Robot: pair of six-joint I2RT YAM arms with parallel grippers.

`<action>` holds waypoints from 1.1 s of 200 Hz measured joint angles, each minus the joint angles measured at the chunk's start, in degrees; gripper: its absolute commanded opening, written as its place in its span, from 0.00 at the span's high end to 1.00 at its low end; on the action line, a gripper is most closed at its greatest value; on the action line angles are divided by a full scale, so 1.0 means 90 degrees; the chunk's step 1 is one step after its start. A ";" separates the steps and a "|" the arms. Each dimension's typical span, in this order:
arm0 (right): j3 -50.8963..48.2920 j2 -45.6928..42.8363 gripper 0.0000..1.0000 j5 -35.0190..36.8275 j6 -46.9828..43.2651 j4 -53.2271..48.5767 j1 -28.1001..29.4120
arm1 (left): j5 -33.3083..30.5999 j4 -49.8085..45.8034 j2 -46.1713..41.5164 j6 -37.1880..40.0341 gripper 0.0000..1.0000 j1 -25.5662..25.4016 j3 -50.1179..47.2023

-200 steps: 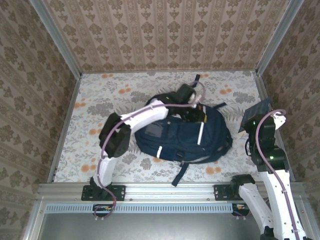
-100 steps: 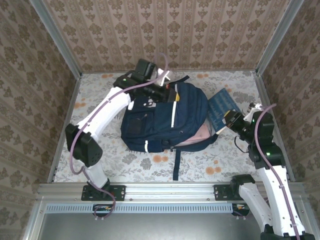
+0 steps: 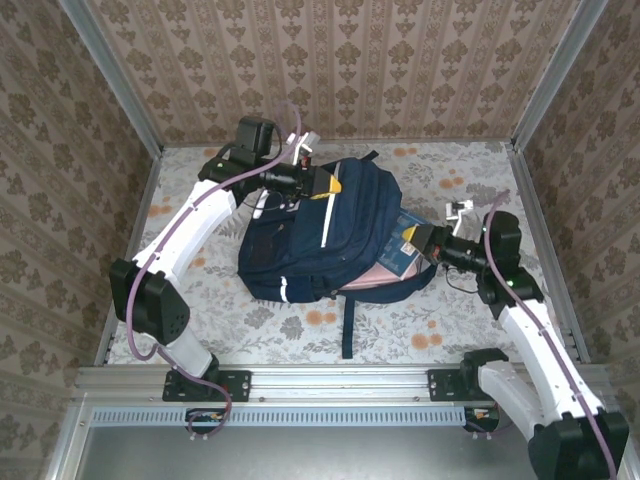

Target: Pack the student bag

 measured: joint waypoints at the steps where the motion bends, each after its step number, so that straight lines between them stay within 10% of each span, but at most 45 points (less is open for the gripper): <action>1: 0.0000 0.0027 1.00 -0.0005 0.0010 0.0019 0.0019 | 0.0005 0.0005 0.0000 -0.0002 1.00 0.0000 0.0000; 69: 0.0461 0.2970 1.00 0.0848 0.0478 0.1183 0.1569 | 0.0204 0.0277 -0.0015 -0.0192 1.00 -0.0012 -0.0080; 93: 0.1421 0.4262 0.46 0.1355 0.0622 0.1586 0.2069 | 0.0228 0.0313 -0.0044 -0.0221 1.00 -0.0012 -0.0109; 114: 0.1955 0.5025 0.26 0.1824 0.0636 0.1785 0.2344 | 0.0226 0.0313 -0.0097 -0.0257 1.00 0.0051 -0.0117; 167: 0.1158 0.2982 0.02 0.3317 -0.0155 0.0707 0.1877 | 0.0243 0.0396 -0.0209 -0.0279 1.00 0.0357 -0.0333; 220: 0.0440 0.0678 0.05 0.4233 -0.0789 -0.0566 0.0658 | -0.0185 -0.0058 -0.0056 0.0321 1.00 0.0199 -0.0138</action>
